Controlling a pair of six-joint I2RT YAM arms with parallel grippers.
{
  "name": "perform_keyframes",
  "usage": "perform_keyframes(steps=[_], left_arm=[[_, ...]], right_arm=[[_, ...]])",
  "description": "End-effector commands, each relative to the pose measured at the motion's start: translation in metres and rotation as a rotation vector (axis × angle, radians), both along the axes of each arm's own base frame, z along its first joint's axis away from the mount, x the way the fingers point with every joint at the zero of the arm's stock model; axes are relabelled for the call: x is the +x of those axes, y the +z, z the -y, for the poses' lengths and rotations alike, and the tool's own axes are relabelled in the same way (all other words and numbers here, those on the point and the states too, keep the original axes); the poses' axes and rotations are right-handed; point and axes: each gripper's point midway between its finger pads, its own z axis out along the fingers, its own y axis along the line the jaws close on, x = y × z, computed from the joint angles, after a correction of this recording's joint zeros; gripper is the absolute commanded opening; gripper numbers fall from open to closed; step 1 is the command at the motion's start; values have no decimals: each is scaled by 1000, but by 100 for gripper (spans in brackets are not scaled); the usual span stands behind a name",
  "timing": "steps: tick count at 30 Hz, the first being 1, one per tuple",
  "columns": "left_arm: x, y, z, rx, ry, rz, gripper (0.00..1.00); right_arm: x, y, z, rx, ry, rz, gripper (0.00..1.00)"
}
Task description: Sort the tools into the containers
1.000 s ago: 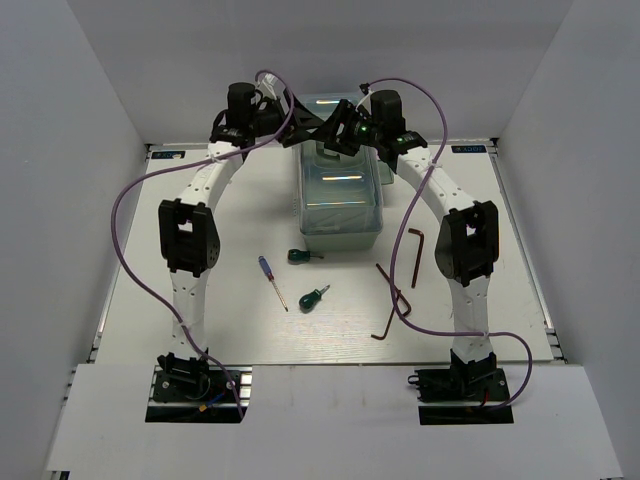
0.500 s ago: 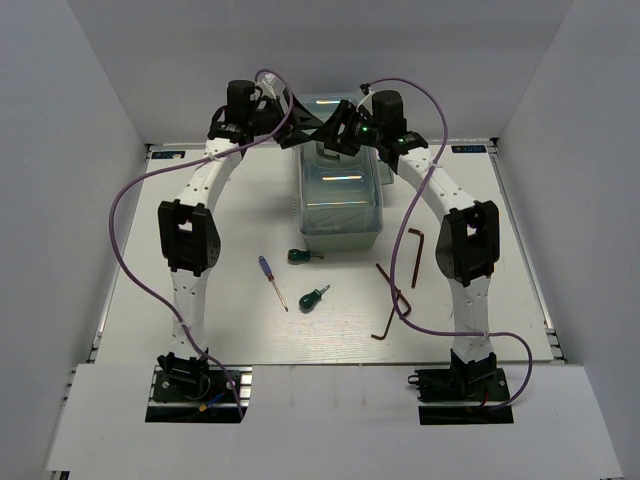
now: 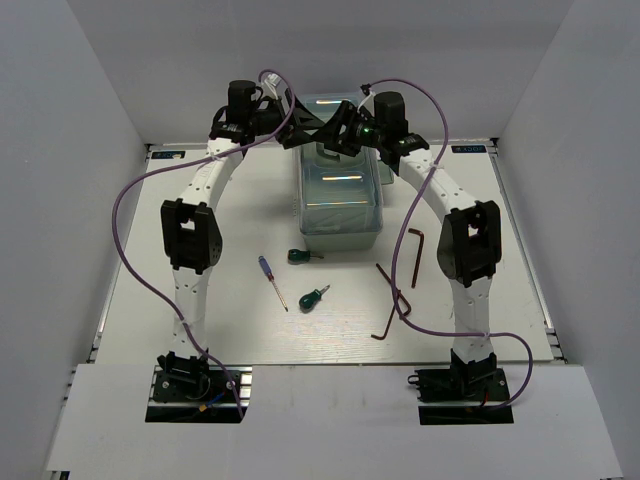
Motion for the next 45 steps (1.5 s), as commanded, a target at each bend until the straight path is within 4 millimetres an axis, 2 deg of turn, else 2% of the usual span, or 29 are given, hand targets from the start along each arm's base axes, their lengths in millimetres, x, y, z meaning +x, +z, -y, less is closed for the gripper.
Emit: perform_keyframes(steps=[1, 16, 19, 24, 25, 27, 28, 29, 31, 32, 33, 34, 35, 36, 37, 38, 39, 41, 42, 43, 44, 45], left_arm=[[-16, -23, 8, 12, -70, -97, 83], [-21, -28, 13, -24, -119, -141, 83], [-22, -29, 19, -32, -135, -141, 83], [-22, -27, 19, -37, -133, -139, 83], [-22, -27, 19, -37, -133, -139, 83], [-21, -32, 19, -39, -131, -156, 83], [-19, -32, 19, -35, -122, -155, 83], [-19, -32, 19, -35, -122, -155, 83], [-20, -36, 18, -26, -111, -178, 83], [-18, -39, 17, -15, -99, -178, 82], [-17, -41, 16, -9, -88, -185, 82], [-17, -41, 16, -9, -88, -185, 82], [-14, -45, 14, 11, -63, -186, 82], [-12, -46, 14, 15, -53, -185, 80], [-12, -50, 13, 25, -41, -203, 79], [-8, -54, 10, 45, -14, -203, 79], [-7, -57, 9, 55, 0, -212, 78], [-4, -61, 10, 92, 32, -202, 76], [-3, -64, 8, 104, 51, -209, 74], [-1, -70, 10, 137, 77, -201, 74], [1, -70, 8, 152, 90, -194, 72], [1, -77, 12, 163, 94, -200, 68]], right_arm=[[-20, 25, -9, 41, 68, 37, 67], [-27, 21, -7, 56, 109, 44, 67], [-27, 22, -5, 57, 114, 49, 70], [-29, 28, -1, 45, 127, 92, 87], [-27, 26, 3, 38, 117, 89, 87], [-27, 34, 9, 23, 115, 132, 89], [-28, 27, 13, -9, 111, 124, 89], [-29, 34, 18, -22, 96, 142, 89], [-31, 27, 32, -72, 89, 144, 88], [-33, 35, 40, -83, 77, 165, 88], [-41, 25, 49, -128, 88, 183, 86], [-35, 24, 57, -143, 73, 198, 86], [-44, 35, 71, -165, 46, 222, 85], [-46, 22, 81, -204, 44, 224, 85], [-48, 22, 88, -233, 42, 250, 85], [-62, 30, 100, -262, 20, 239, 84], [-60, 17, 120, -307, -13, 230, 84], [-71, 31, 141, -353, -52, 282, 84], [-72, 3, 163, -401, -92, 230, 84], [-74, 8, 175, -426, -128, 254, 84], [-78, 2, 189, -462, -145, 270, 84], [-74, -13, 205, -506, -190, 248, 84]])
